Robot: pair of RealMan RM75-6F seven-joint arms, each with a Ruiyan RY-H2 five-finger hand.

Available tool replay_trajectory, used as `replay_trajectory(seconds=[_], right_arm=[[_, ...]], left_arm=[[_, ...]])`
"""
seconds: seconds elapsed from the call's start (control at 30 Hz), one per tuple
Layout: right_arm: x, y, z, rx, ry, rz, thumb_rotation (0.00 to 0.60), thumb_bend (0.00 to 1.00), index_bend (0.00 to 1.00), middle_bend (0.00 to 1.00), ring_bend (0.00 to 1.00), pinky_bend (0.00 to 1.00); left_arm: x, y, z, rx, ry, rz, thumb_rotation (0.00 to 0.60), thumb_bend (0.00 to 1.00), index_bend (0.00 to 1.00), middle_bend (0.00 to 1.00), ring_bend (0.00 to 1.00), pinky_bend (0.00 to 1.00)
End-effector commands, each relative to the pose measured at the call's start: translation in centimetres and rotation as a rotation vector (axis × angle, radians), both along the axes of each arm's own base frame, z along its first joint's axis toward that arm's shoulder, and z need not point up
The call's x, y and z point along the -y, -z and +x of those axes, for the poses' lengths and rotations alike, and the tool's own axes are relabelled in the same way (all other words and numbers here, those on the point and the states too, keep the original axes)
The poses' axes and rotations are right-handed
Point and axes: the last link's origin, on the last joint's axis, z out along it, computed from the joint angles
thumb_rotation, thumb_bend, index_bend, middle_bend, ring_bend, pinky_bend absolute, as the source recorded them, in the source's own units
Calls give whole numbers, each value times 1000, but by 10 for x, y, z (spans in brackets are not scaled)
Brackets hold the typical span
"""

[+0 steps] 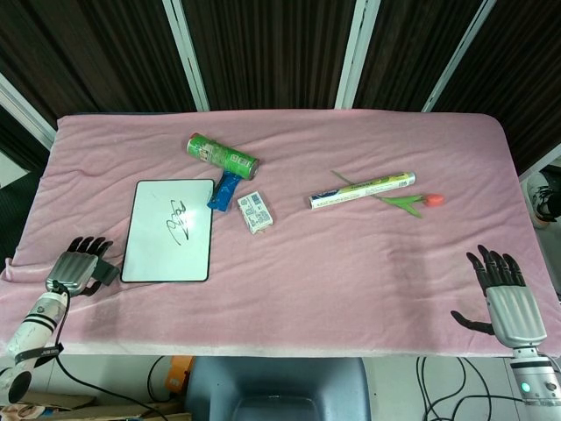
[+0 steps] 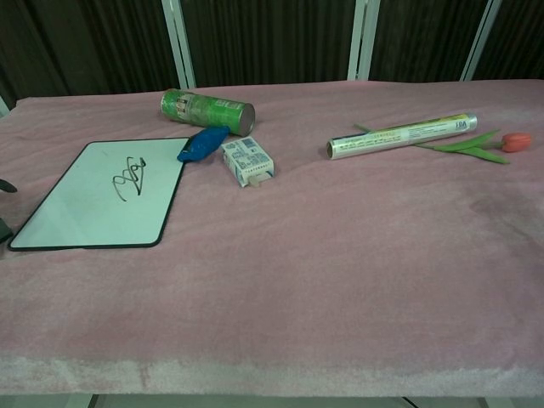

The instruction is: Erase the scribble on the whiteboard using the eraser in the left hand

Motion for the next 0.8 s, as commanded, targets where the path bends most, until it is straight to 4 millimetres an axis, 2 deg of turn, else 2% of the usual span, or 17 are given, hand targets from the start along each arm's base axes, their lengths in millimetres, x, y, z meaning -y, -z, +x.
replay_trajectory(seconds=[0.03, 0.17, 0.37, 0.43, 0.5, 0.6, 0.7, 0.8], right_arm=[[0, 0, 0, 0, 0, 1, 600, 308, 0, 0, 0, 71], [0, 0, 0, -1, 0, 0, 600, 307, 0, 0, 0, 73], [0, 1, 0, -2, 1, 3, 600, 307, 0, 0, 0, 74], [0, 2, 0, -3, 1, 5, 600, 307, 0, 0, 0, 77], [0, 2, 0, -3, 1, 8, 600, 307, 0, 0, 0, 80], [0, 2, 0, -2, 1, 11, 600, 308, 0, 0, 0, 85], [0, 2, 0, 1, 1, 13, 600, 308, 0, 0, 0, 87], [-1, 3, 0, 1, 1, 17, 600, 307, 0, 0, 0, 89]], left_arm=[[-1, 0, 0, 2, -2, -2, 600, 349, 218, 132, 20, 0], [0, -1, -2, -2, -7, -2, 600, 349, 369, 274, 94, 3], [0, -3, -4, -1, -13, 4, 600, 348, 438, 366, 156, 11], [0, -3, -4, 6, -13, 11, 600, 347, 468, 436, 213, 49], [0, -4, -4, 17, -8, 19, 600, 352, 521, 523, 298, 140], [-2, -5, -1, 75, -4, 51, 600, 372, 614, 647, 441, 367], [-5, -9, 5, 220, -6, 127, 600, 452, 696, 746, 571, 599], [-7, -14, 12, 324, 25, 206, 600, 519, 731, 804, 652, 735]])
